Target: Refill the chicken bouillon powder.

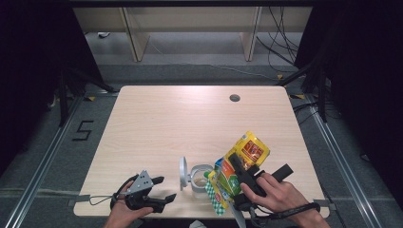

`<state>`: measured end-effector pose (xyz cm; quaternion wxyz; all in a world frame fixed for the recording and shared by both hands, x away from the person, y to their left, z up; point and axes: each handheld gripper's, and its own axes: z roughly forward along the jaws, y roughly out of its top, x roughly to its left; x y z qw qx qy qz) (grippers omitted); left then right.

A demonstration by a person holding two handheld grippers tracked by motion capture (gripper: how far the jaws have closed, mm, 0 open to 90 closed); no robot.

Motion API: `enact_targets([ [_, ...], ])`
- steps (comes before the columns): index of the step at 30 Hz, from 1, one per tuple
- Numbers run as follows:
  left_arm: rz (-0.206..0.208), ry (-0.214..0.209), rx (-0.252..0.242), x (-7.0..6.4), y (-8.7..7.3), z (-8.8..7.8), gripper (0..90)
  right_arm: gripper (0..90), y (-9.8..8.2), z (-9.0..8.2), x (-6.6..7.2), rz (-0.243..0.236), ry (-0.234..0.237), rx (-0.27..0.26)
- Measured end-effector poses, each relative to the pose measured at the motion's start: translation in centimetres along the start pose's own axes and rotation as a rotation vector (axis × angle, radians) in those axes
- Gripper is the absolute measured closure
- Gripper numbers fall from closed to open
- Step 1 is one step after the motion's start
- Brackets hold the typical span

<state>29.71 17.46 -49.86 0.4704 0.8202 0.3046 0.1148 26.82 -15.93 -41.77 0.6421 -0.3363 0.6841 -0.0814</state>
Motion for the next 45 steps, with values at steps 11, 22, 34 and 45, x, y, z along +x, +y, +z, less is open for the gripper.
enact_targets([
  [11, -0.022, -0.006, -0.019, -0.18, -0.02, 0.14, 22.9, 51.7, -0.11, -0.15, 0.03, -0.008, -0.006, 0.001],
  [22, -0.019, -0.004, -0.019, -0.20, -0.03, 0.11, 23.1, 51.8, -0.08, -0.34, -0.48, -0.087, 0.009, -0.008],
  [34, -0.028, 0.001, -0.009, -0.32, -0.01, 0.06, 23.3, 51.8, 0.14, -0.32, -0.77, -0.107, -0.015, -0.020],
  [45, -0.036, -0.006, -0.022, -0.55, 0.25, 0.30, 23.4, 51.9, -0.12, -0.53, -0.69, -0.096, 0.010, -0.016],
])
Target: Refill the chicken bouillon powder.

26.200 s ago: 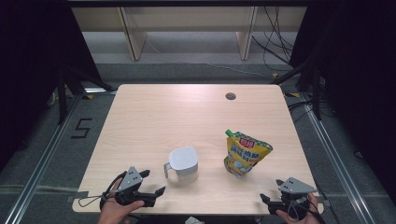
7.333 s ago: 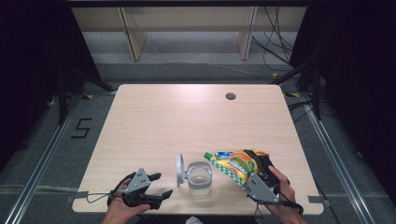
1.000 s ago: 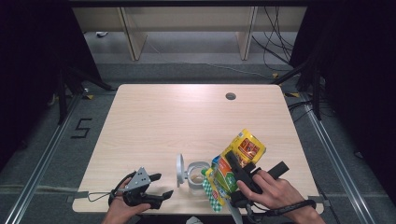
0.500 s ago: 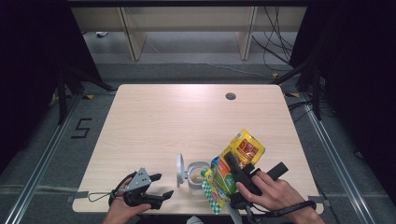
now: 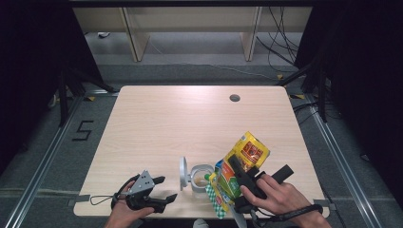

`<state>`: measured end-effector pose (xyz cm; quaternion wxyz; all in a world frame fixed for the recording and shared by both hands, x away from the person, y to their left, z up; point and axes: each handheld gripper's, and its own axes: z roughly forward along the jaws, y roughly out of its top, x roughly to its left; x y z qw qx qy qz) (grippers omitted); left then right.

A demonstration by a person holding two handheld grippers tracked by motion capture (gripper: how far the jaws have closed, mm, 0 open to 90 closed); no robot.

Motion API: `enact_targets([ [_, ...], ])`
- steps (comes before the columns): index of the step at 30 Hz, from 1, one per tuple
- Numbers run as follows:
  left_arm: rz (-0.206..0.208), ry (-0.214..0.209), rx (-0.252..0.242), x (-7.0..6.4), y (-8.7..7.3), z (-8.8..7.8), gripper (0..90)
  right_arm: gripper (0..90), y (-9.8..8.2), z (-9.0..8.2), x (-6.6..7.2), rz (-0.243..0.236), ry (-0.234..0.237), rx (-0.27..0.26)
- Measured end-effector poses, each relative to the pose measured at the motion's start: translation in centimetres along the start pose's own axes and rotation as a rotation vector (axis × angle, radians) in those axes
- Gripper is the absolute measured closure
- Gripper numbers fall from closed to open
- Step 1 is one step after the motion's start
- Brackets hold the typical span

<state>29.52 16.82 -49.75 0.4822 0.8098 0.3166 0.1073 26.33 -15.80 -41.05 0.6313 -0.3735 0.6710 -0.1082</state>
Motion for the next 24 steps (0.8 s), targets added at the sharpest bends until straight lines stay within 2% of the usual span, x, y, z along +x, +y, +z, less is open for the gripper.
enact_targets([
  [1, 0.015, 0.004, 0.009, 0.07, -0.05, -0.01, 23.4, 51.9, -0.02, -0.03, 0.02, -0.003, 0.005, 0.002],
  [2, 0.037, 0.009, 0.000, 0.15, -0.18, 0.08, 23.4, 51.9, -0.01, 0.01, 0.16, 0.014, 0.001, -0.005],
  [3, 0.043, 0.008, 0.021, 0.17, -0.19, -0.11, 23.4, 51.9, -0.04, 0.07, 0.18, 0.014, -0.003, -0.008],
  [4, 0.027, 0.010, -0.003, 0.10, -0.28, -0.10, 23.4, 51.9, -0.11, 0.01, 0.07, -0.003, 0.003, 0.006],
  [5, 0.011, 0.013, 0.004, 0.07, -0.20, -0.27, 23.5, 51.9, -0.10, 0.06, 0.08, 0.001, -0.001, 0.012],
  [6, 0.027, 0.014, -0.003, 0.18, -0.13, -0.31, 23.4, 51.9, -0.03, 0.14, 0.19, 0.024, -0.006, 0.006],
  [7, 0.028, 0.013, 0.005, 0.23, -0.07, -0.37, 23.4, 51.9, 0.00, 0.15, 0.17, 0.021, -0.005, 0.004],
  [8, 0.013, 0.009, 0.001, 0.11, -0.13, -0.29, 23.4, 52.0, 0.03, 0.16, 0.16, 0.015, -0.006, -0.003],
  [9, 0.030, 0.008, 0.012, 0.18, -0.14, -0.29, 23.4, 52.3, 0.05, 0.11, 0.04, -0.006, 0.002, 0.001],
  [10, 0.032, 0.016, 0.026, 0.20, -0.17, -0.25, 23.4, 52.4, 0.07, 0.07, 0.09, -0.007, -0.011, 0.005],
  [12, 0.041, 0.006, 0.009, 0.20, -0.12, -0.18, 23.4, 52.4, 0.02, 0.14, -0.06, -0.012, -0.003, -0.004],
  [13, 0.015, 0.006, 0.010, 0.10, -0.16, -0.17, 23.4, 52.4, 0.04, 0.18, 0.11, 0.018, -0.009, -0.004],
  [14, 0.029, 0.013, 0.016, 0.19, -0.15, -0.22, 23.4, 52.4, 0.03, 0.19, 0.10, 0.019, -0.009, -0.004],
  [15, 0.049, 0.011, 0.015, 0.29, -0.12, -0.26, 23.4, 52.5, 0.00, 0.15, -0.02, -0.003, -0.002, 0.000],
  [18, 0.035, 0.010, 0.006, 0.27, -0.14, -0.23, 23.4, 52.5, 0.01, 0.18, 0.16, 0.014, -0.008, -0.009],
  [21, 0.047, 0.012, 0.014, 0.28, -0.11, -0.27, 23.4, 52.5, -0.02, 0.09, 0.18, 0.014, -0.005, -0.004],
  [22, 0.011, 0.008, 0.006, 0.04, -0.19, -0.17, 23.4, 52.5, -0.04, 0.06, 0.21, 0.017, -0.007, -0.004],
  [23, 0.008, 0.004, 0.003, 0.01, -0.18, -0.15, 23.4, 52.5, -0.10, 0.03, 0.01, -0.013, -0.003, -0.003],
  [24, 0.008, 0.005, 0.002, 0.01, -0.18, -0.15, 23.4, 52.5, -0.11, -0.01, 0.03, -0.011, 0.000, -0.002],
])
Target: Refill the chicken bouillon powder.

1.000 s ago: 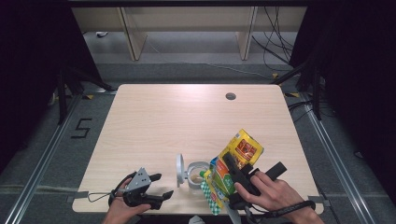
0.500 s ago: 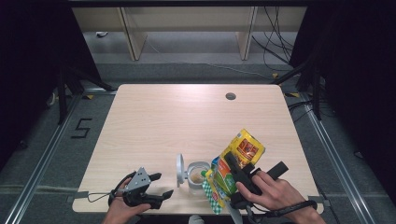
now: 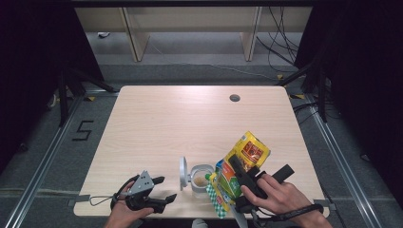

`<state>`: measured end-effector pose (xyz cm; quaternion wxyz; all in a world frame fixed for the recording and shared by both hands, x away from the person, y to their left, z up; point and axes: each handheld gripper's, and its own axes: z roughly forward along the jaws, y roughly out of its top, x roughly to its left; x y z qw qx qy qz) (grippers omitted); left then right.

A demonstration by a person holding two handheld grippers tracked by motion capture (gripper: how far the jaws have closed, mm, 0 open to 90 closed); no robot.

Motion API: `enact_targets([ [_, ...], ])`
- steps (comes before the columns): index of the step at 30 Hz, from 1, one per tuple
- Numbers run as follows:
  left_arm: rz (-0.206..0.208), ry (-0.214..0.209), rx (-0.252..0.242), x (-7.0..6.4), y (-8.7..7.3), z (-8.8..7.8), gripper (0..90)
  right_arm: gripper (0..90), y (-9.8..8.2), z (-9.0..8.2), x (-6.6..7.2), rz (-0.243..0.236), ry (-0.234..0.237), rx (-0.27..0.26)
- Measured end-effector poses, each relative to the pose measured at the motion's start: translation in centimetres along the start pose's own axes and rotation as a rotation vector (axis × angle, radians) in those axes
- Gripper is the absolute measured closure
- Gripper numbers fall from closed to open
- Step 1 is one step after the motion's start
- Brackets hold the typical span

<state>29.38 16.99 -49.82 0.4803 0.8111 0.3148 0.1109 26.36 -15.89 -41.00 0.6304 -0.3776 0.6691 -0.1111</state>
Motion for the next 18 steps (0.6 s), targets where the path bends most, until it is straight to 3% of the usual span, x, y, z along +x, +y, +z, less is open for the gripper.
enact_targets([
  [1, 0.000, 0.000, 0.000, 0.01, 0.00, 0.00, 23.4, 52.5, -0.03, 0.02, 0.02, -0.001, -0.003, -0.005],
  [3, 0.039, 0.006, 0.013, 0.28, 0.06, -0.11, 23.4, 52.6, -0.02, -0.04, 0.06, 0.002, 0.000, 0.000],
  [6, 0.046, 0.010, 0.020, 0.33, 0.06, -0.11, 23.4, 52.6, -0.03, -0.04, 0.09, 0.004, 0.001, 0.000],
  [9, 0.038, 0.011, 0.020, 0.28, 0.04, -0.08, 23.4, 52.6, -0.08, -0.05, 0.05, -0.009, -0.002, 0.001],
  [10, 0.026, 0.012, 0.022, 0.23, 0.02, -0.07, 23.4, 52.6, 0.00, -0.05, 0.30, 0.032, -0.006, -0.002],
  [11, 0.034, 0.011, 0.021, 0.27, 0.04, -0.09, 23.4, 52.6, 0.01, -0.04, 0.31, 0.036, -0.008, -0.003],
  [15, 0.040, 0.008, 0.013, 0.28, 0.06, -0.09, 23.4, 52.7, -0.02, -0.06, 0.28, 0.036, -0.009, -0.005],
  [17, 0.024, 0.011, 0.023, 0.23, 0.01, -0.08, 23.4, 52.8, -0.12, -0.08, 0.14, 0.009, -0.006, -0.003],
  [18, 0.023, 0.012, 0.022, 0.22, 0.01, -0.07, 23.4, 52.7, -0.10, -0.04, 0.29, 0.032, -0.009, -0.007],
])
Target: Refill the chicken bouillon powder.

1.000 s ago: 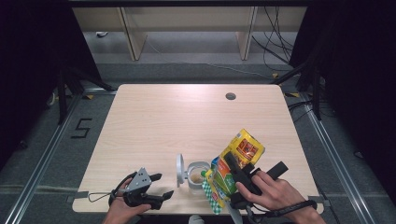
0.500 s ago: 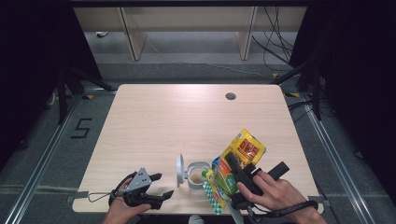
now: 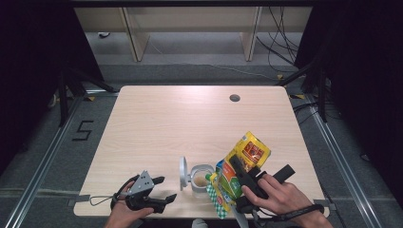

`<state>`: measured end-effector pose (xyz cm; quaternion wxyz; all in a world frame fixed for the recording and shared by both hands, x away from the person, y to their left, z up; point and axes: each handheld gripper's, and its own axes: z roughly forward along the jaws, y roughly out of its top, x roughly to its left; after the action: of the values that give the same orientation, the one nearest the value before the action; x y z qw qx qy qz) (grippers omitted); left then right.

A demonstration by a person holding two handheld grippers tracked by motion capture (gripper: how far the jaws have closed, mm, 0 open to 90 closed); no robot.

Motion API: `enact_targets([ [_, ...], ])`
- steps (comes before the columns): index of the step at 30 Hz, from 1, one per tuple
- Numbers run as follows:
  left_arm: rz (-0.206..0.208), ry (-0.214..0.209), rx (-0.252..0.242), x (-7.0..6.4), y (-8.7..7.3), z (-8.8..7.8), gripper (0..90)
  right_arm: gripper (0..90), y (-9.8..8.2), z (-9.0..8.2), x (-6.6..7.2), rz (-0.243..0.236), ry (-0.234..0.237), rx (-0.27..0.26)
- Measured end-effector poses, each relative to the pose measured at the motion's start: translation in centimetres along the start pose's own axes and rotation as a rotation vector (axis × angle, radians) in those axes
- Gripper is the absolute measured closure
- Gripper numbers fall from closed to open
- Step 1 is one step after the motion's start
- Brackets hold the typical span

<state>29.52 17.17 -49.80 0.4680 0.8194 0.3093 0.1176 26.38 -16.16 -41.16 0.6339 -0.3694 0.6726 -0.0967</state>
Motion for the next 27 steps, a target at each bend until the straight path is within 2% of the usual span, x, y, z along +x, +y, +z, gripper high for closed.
enact_targets([
  [2, 0.021, -0.002, -0.003, 0.10, 0.05, -0.03, 23.4, 52.8, -0.02, -0.03, -0.01, -0.007, -0.012, 0.004],
  [7, 0.021, -0.002, -0.003, 0.11, 0.05, -0.03, 23.4, 52.8, -0.07, 0.05, -0.09, -0.011, 0.003, -0.004],
  [8, 0.022, -0.002, -0.003, 0.11, 0.05, -0.03, 23.4, 52.8, -0.12, 0.02, -0.23, -0.035, 0.009, 0.002],
  [10, 0.022, -0.002, -0.003, 0.11, 0.05, -0.03, 23.4, 52.8, -0.16, 0.01, -0.24, -0.038, 0.011, 0.003],
  [13, 0.014, -0.005, -0.011, 0.06, 0.05, -0.01, 23.4, 52.8, -0.20, 0.01, -0.24, -0.034, 0.011, 0.003],
  [14, 0.016, -0.003, -0.009, 0.07, 0.05, -0.01, 23.4, 52.9, -0.17, 0.02, -0.02, -0.002, 0.002, 0.002],
  [18, 0.014, -0.005, -0.011, 0.06, 0.05, -0.02, 23.4, 52.8, -0.18, 0.01, -0.06, -0.006, -0.010, 0.007],
  [21, 0.008, -0.007, -0.016, 0.03, 0.04, 0.00, 23.4, 52.9, -0.21, 0.03, -0.39, -0.056, 0.007, 0.007],
  [22, 0.008, -0.007, -0.016, 0.03, 0.04, 0.00, 23.4, 52.9, -0.07, 0.11, -0.06, -0.006, 0.000, -0.007],
  [23, 0.008, -0.007, -0.015, 0.03, 0.04, 0.00, 23.4, 52.9, -0.02, 0.06, 0.08, 0.001, -0.011, -0.002],
  [27, 0.008, -0.006, -0.016, 0.02, 0.05, 0.00, 23.3, 53.0, -0.01, 0.10, 0.07, -0.007, -0.002, -0.010],
])
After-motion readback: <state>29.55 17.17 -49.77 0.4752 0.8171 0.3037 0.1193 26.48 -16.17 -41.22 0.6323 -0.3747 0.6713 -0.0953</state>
